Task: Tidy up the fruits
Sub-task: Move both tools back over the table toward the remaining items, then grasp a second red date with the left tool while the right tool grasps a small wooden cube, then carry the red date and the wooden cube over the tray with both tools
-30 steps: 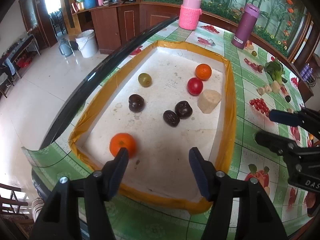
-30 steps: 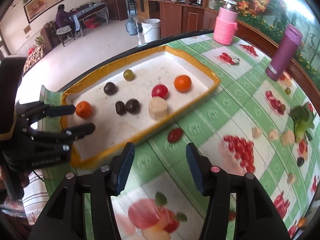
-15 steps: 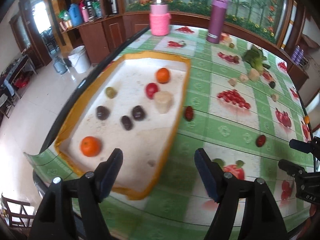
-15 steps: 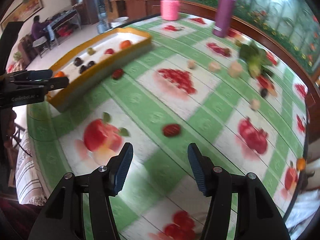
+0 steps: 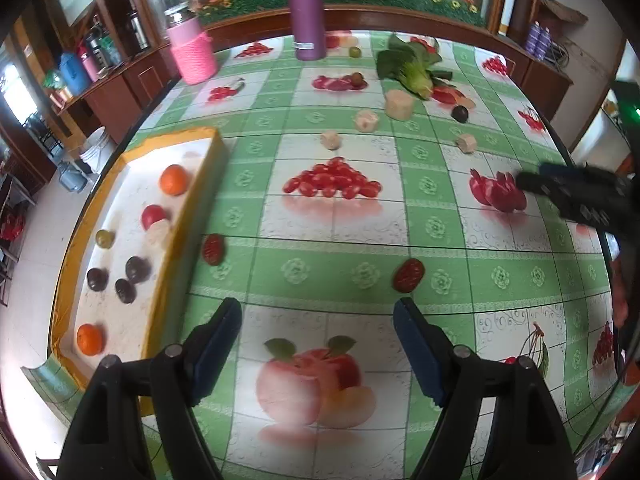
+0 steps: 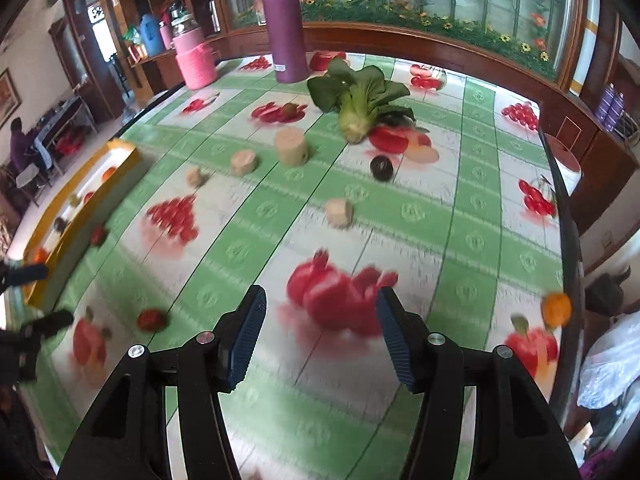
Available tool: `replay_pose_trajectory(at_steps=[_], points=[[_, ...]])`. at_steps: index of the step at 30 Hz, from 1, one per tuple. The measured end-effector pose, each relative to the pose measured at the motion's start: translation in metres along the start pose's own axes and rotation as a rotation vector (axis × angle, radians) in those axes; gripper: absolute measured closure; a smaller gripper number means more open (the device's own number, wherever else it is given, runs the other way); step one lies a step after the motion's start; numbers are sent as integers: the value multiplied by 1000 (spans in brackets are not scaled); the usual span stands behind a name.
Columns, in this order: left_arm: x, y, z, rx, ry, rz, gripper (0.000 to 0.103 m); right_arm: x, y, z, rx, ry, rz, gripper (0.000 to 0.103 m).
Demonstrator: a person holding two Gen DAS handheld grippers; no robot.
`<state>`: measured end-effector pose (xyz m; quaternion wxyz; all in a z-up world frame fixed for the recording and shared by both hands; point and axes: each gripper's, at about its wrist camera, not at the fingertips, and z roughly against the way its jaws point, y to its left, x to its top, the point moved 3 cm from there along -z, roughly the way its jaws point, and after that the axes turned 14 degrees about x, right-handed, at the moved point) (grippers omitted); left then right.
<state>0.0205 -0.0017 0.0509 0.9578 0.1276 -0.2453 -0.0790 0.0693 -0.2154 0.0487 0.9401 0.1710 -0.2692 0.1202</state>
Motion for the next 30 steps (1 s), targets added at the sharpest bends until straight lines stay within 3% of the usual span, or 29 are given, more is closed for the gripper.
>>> replay_pose_trajectory(at_steps=[8,11,12,14,18,19,21,22,23,30], points=[[6,-24,-10,10,40,-75,22,39,-27,-59,-6,17,0,49],[10,-31,-16,-5,55,-94,22,40,-25,-77,-52,67,66,67],[11,-35,-18,-12,61,-102,22,39,-23,-78,-52,53,87,69],[12,-43,-22,-30,67,-124,22,39,-24,-79,-54,53,90,84],[14,-61,-34,-47,82,-163,24,37,-29,-71,-22,29,64,86],[14,-65,-36,-50,84,-170,31,34,-30,-67,1,28,52,86],[14,-71,-42,-86,98,-178,55,31,-31,-61,19,21,37,86],[12,-74,-48,-114,123,-181,73,28,-32,-56,33,18,29,86],[12,-75,-51,-130,123,-168,77,27,-33,-53,40,17,25,86],[12,-68,-43,-148,98,-137,77,14,-29,-25,63,0,5,86]])
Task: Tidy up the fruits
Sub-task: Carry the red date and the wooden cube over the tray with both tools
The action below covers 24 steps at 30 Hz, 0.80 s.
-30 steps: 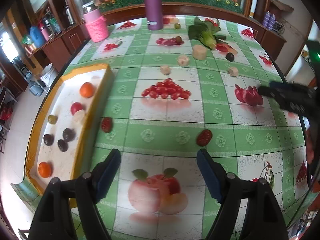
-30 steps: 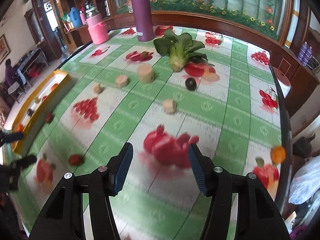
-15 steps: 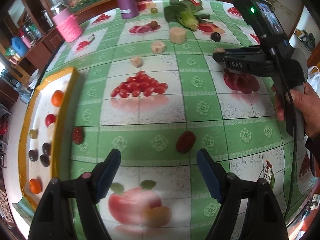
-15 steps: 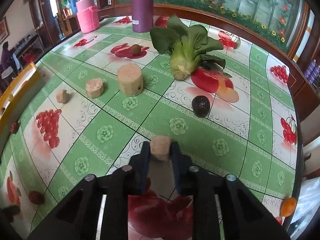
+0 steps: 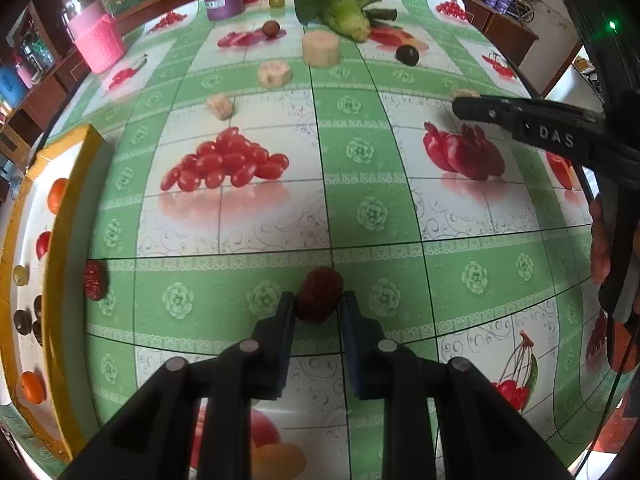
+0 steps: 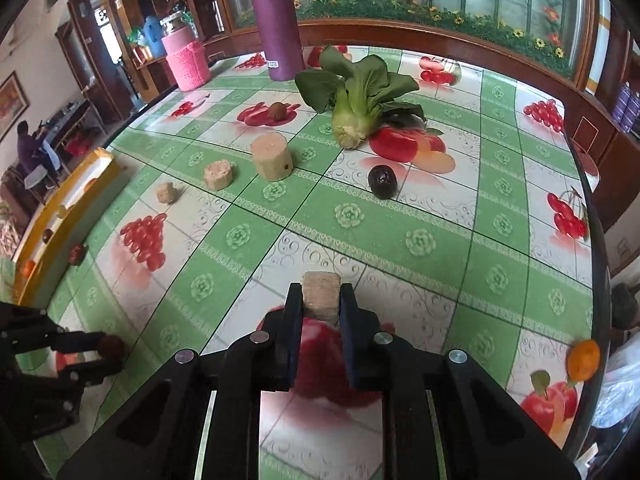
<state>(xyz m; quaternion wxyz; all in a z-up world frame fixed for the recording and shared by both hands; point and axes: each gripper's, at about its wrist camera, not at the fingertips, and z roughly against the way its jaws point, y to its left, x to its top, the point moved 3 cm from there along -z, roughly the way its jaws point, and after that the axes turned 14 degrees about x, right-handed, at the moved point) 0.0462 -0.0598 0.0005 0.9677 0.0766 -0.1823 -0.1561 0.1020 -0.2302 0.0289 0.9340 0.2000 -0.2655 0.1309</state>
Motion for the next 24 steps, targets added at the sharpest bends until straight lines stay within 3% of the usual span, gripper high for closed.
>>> replay_pose_trajectory(at_steps=[9,17,24], points=[[-13,28,32,-74,-61,88,77,-15,30,39,-15,-4,39,86],[-26,59,48,-82,-99,142,77,-22,68,57,0,-9,60,86],[-40,98,54,-61,-116,202,77,-19,107,45,23,11,95,86]])
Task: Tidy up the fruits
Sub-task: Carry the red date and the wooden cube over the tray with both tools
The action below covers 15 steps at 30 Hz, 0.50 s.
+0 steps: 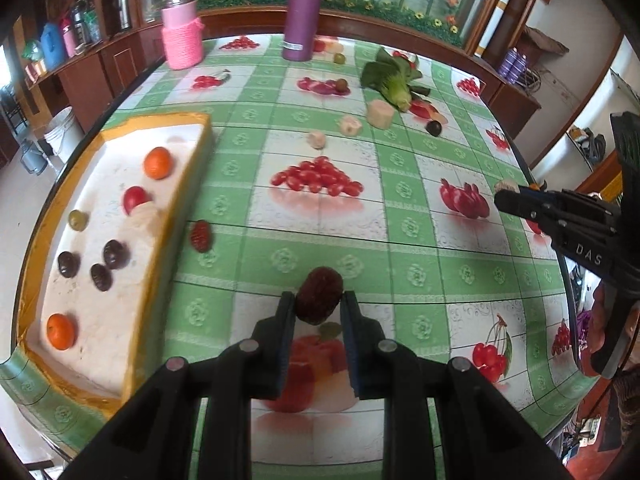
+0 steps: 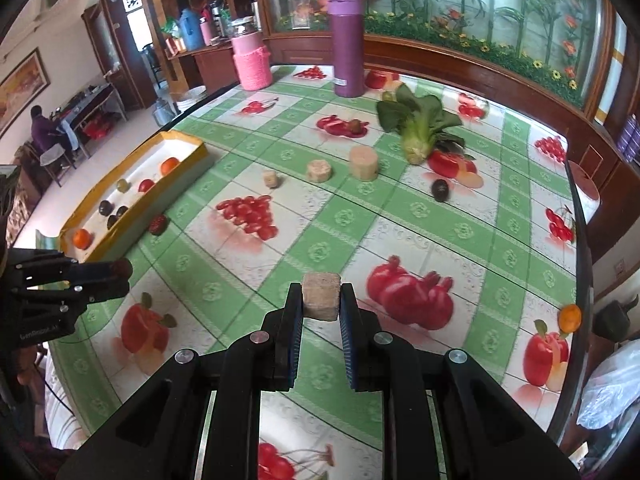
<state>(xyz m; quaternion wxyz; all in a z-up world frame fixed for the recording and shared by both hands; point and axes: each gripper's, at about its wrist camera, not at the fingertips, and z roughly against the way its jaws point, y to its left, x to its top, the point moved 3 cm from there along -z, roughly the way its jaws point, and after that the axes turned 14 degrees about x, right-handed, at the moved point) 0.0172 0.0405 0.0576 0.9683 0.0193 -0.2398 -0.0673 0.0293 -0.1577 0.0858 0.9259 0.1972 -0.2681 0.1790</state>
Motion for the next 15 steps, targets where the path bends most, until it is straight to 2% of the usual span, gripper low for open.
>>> replay_pose_trajectory(at_steps=[6,15], points=[[-4,44,0,28,-7,64,77,15,47,-27,41,28,63,86],[-14,124,-10,94,12,186,77,55,128,-73,128,45,162,86]])
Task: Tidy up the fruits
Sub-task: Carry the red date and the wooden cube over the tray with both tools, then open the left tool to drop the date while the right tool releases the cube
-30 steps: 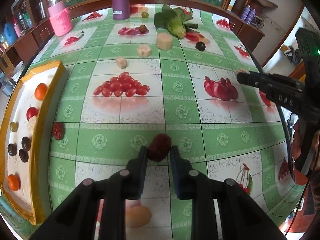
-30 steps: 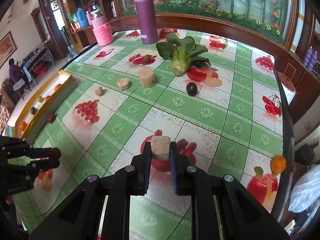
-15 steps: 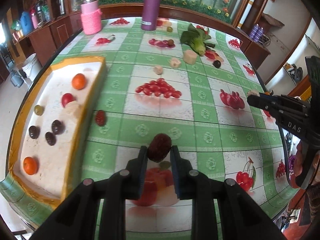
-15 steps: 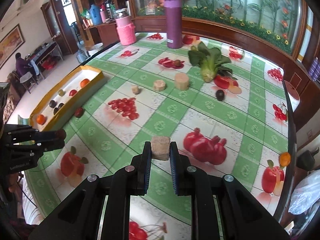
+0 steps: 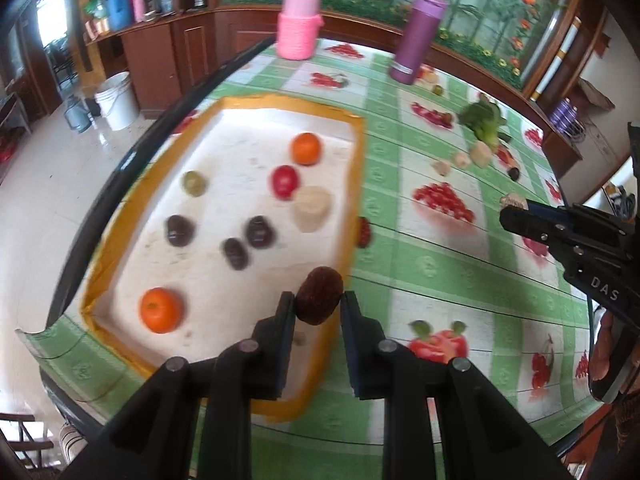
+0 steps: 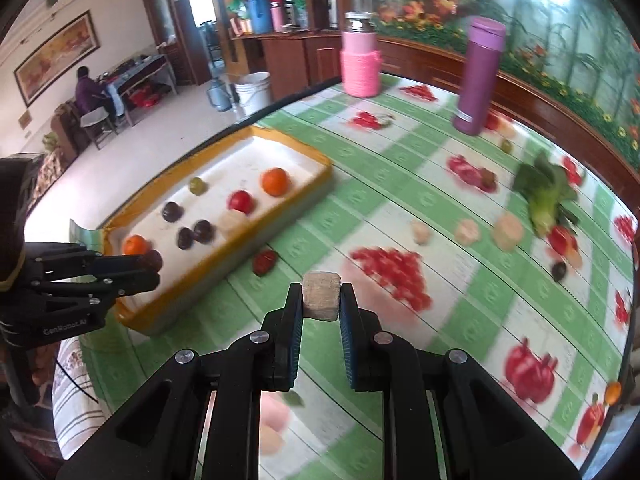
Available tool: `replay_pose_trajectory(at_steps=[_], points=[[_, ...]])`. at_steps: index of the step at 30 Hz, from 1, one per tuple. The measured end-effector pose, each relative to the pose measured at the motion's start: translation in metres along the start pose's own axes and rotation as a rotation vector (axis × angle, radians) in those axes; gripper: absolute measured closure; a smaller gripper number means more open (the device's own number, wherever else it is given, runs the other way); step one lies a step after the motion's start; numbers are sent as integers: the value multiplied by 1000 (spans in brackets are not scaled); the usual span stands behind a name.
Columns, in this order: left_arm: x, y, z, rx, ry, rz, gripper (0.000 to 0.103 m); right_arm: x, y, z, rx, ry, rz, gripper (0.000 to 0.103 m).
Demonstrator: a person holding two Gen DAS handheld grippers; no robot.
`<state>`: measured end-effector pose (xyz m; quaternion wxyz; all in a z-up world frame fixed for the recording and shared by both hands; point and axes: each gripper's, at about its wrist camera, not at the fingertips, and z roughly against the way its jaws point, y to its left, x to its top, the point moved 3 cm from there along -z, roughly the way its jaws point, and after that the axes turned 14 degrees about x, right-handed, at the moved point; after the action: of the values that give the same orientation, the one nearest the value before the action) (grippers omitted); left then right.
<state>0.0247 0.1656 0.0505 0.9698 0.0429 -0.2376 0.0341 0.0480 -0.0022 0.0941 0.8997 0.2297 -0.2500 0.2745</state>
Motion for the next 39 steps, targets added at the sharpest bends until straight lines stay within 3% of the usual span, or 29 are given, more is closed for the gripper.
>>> replay_pose_trajectory(at_steps=[7,15,28,39], points=[[5,58,-20,53,28,81,77,42,46,-50,72,21,70,86],[16,98,-43,92,55,124,77,78,63,-108,126,57,81,86],[21,112,-81,104,127,123,77,94,62,-192,121,187,120,86],[18,112,-86,134,131,121,77,86,61,-208,107,226,147,82]])
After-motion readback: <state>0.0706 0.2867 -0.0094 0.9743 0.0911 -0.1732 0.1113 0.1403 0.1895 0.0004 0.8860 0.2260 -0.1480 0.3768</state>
